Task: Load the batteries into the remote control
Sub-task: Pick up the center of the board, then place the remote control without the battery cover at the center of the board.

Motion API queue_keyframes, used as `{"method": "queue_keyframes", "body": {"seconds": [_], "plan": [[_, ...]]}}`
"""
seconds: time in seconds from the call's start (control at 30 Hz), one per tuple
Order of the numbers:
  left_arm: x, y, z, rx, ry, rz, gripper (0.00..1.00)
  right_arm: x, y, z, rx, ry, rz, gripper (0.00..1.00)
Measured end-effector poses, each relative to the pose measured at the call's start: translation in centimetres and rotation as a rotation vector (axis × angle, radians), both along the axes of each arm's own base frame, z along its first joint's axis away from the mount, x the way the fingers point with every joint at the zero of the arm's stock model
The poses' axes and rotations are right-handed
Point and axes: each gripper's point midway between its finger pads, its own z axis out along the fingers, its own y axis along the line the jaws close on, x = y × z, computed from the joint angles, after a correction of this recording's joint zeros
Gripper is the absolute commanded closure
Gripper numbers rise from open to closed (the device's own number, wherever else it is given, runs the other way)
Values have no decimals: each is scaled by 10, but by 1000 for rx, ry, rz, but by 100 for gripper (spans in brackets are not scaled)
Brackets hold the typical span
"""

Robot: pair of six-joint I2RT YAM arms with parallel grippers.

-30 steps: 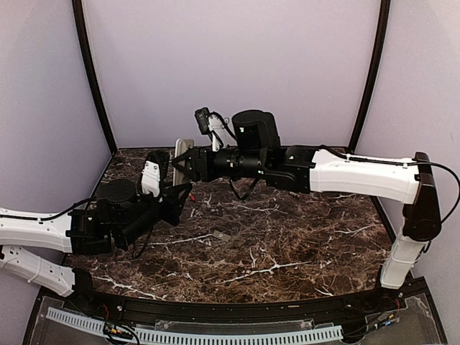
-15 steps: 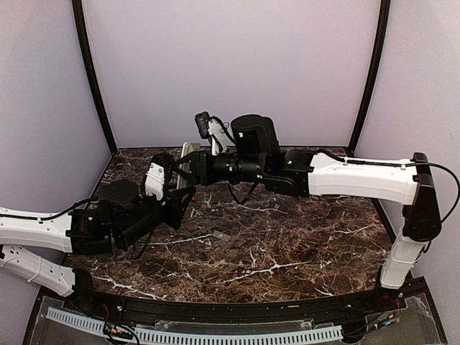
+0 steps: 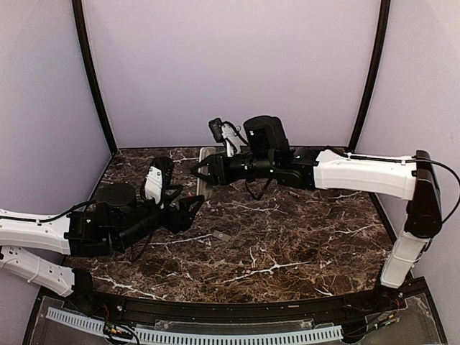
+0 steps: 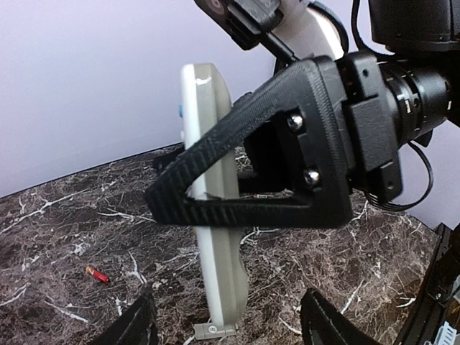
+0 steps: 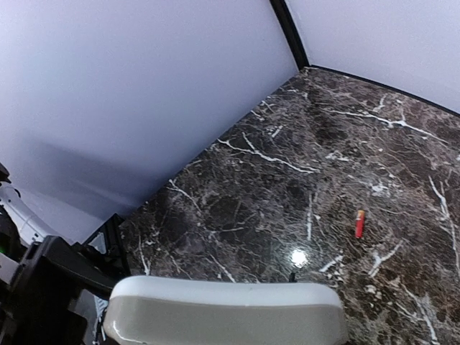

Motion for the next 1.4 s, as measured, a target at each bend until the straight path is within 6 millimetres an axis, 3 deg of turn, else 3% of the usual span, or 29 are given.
{"method": "queue_keyframes", "body": {"seconds": [0.17,0.3,0.47,0.67,0.8,0.93,1.13,1.4], "plan": [[-4,7,9,-37,7,0,24,30,-43,-26,-133,26,-101,75],[-6,24,14,-67,14,29,23,42,-82,-61,-317,71,-180,72],[-2,50,6,-43,40,117,14,26,-128,-132,-613,192,-208,68],[10,80,-8,21,73,218,11,0,-175,-224,-942,347,-202,64],[19,94,-4,30,63,251,10,-10,-197,-263,-1101,403,-187,59],[34,101,-3,76,65,274,9,-15,-203,-267,-1143,418,-169,49],[74,111,-12,127,119,316,9,-12,-202,-268,-1167,407,-151,22],[99,106,-30,159,173,268,9,-5,-202,-263,-1194,365,-144,19]]}}
